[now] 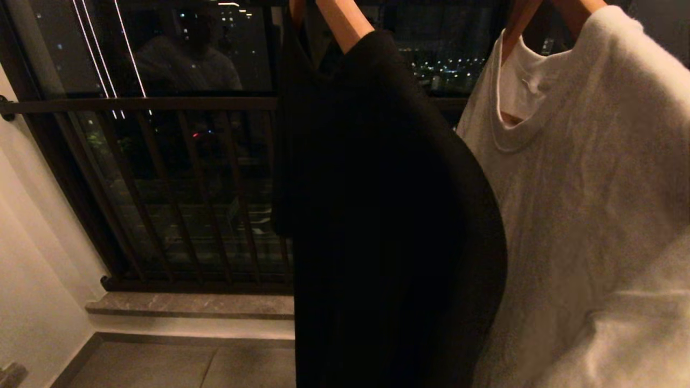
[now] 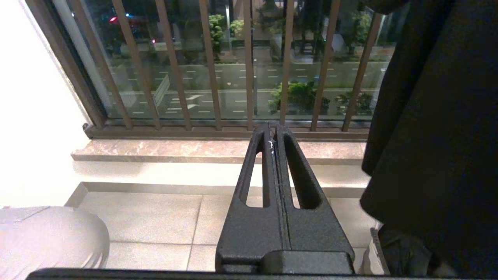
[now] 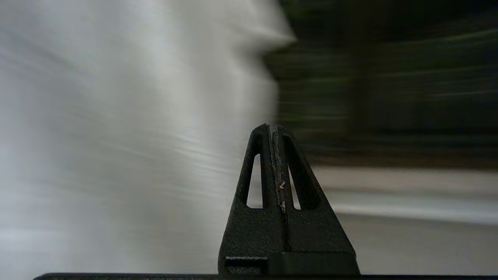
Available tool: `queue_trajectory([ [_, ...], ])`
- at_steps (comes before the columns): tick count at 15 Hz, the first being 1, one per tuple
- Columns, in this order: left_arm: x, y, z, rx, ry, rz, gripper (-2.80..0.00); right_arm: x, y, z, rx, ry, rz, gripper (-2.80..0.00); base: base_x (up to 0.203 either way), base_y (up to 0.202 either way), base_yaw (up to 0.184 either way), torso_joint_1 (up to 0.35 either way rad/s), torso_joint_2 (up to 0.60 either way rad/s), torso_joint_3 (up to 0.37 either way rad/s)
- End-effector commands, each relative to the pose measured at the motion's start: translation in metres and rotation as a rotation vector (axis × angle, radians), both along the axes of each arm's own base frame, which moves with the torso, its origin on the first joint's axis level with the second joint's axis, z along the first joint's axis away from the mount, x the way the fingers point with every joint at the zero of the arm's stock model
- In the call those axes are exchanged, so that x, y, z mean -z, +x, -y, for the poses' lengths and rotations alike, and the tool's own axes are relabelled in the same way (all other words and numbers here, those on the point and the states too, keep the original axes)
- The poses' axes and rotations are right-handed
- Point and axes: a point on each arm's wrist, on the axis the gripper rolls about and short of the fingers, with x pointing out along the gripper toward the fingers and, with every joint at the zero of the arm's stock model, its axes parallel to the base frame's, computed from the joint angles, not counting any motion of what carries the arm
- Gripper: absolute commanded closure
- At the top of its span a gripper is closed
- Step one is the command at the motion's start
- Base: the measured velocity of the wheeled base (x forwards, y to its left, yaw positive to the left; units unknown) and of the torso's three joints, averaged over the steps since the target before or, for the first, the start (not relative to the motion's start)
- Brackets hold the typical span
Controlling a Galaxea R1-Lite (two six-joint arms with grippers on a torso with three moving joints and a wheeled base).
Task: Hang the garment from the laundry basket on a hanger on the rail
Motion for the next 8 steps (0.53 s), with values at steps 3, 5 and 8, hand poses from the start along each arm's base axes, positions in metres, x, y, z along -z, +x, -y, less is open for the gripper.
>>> queue_trajectory([
  [3,0.0,0.0,0.0,0.0,0.0,-0.002,0.0,0.055,-0.032,0.006,0.272,-0.173,0.025,0.0,0.0,0.0,0.0,0.0,0.0,0.0],
  [5,0.0,0.0,0.0,0.0,0.0,-0.002,0.0,0.077,-0.036,0.006,0.285,-0.216,0.015,0.0,0.0,0.0,0.0,0.0,0.0,0.0],
  [8,0.0,0.0,0.0,0.0,0.0,-0.002,0.0,0.103,-0.037,0.005,0.248,-0.231,0.004,0.0,0.0,0.0,0.0,0.0,0.0,0.0],
])
